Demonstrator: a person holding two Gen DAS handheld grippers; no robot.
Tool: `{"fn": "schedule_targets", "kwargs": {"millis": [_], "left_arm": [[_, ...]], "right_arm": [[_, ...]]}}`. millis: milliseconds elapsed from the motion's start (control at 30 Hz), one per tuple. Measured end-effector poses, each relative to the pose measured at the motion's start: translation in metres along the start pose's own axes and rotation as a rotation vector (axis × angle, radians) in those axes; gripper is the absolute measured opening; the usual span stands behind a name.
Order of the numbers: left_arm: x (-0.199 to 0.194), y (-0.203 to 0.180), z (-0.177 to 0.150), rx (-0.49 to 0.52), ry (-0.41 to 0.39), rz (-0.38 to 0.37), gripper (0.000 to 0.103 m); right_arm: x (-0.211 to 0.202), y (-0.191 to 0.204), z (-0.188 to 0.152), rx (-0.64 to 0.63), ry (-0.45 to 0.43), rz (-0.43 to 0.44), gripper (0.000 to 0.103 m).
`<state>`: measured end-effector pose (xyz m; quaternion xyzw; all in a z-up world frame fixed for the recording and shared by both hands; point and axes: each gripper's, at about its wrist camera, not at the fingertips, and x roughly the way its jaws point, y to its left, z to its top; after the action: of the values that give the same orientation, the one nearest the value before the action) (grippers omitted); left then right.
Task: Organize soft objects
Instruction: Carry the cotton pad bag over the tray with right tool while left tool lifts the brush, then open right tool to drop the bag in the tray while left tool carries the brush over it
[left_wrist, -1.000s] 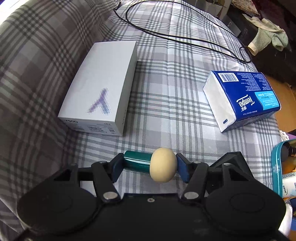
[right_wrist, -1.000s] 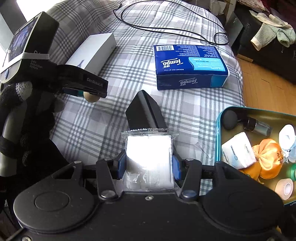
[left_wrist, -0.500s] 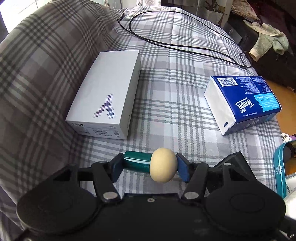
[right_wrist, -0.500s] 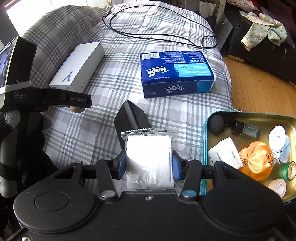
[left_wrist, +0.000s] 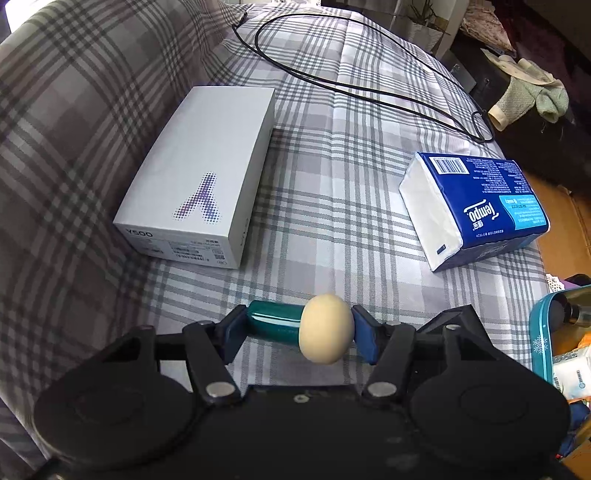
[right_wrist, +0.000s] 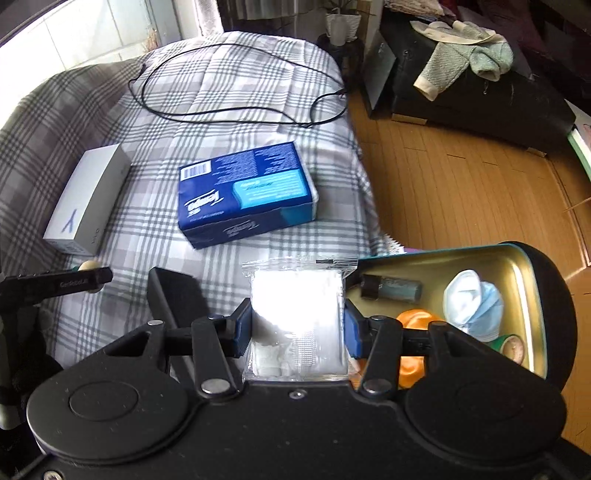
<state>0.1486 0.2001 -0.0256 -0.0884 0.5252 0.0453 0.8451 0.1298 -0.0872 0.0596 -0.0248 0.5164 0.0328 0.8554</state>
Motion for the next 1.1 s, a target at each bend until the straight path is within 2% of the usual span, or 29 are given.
{"fn": "schedule_targets", "kwargs": {"millis": [200, 400, 600, 833, 1000, 1100], "left_arm": [[0.004, 0.0, 0.0, -0.004, 0.005, 0.002, 0.057], [0.008, -0.005, 0.001, 0.013, 0.012, 0.029, 0.057], [0.007, -0.01, 0.003, 0.026, -0.001, 0.057, 0.057], [-0.001, -0.025, 0.004, 0.073, -0.039, 0.137, 0.057], [-0.018, -0.045, 0.005, 0.145, -0.075, 0.184, 0.057], [-0.033, -0.061, 0.006, 0.164, -0.072, 0.181, 0.057]], "right_arm": [[-0.008, -0.053, 0.02, 0.074, -0.002, -0.084, 0.048], [-0.015, -0.086, 0.035, 0.076, 0.007, -0.121, 0.048], [-0.004, -0.116, 0.037, 0.069, 0.062, -0.121, 0.048], [0.01, -0.145, 0.037, 0.042, 0.08, -0.144, 0.048], [0.025, -0.162, 0.033, 0.016, 0.098, -0.144, 0.048], [0.032, -0.175, 0.028, 0.045, 0.087, -0.127, 0.048]]}}
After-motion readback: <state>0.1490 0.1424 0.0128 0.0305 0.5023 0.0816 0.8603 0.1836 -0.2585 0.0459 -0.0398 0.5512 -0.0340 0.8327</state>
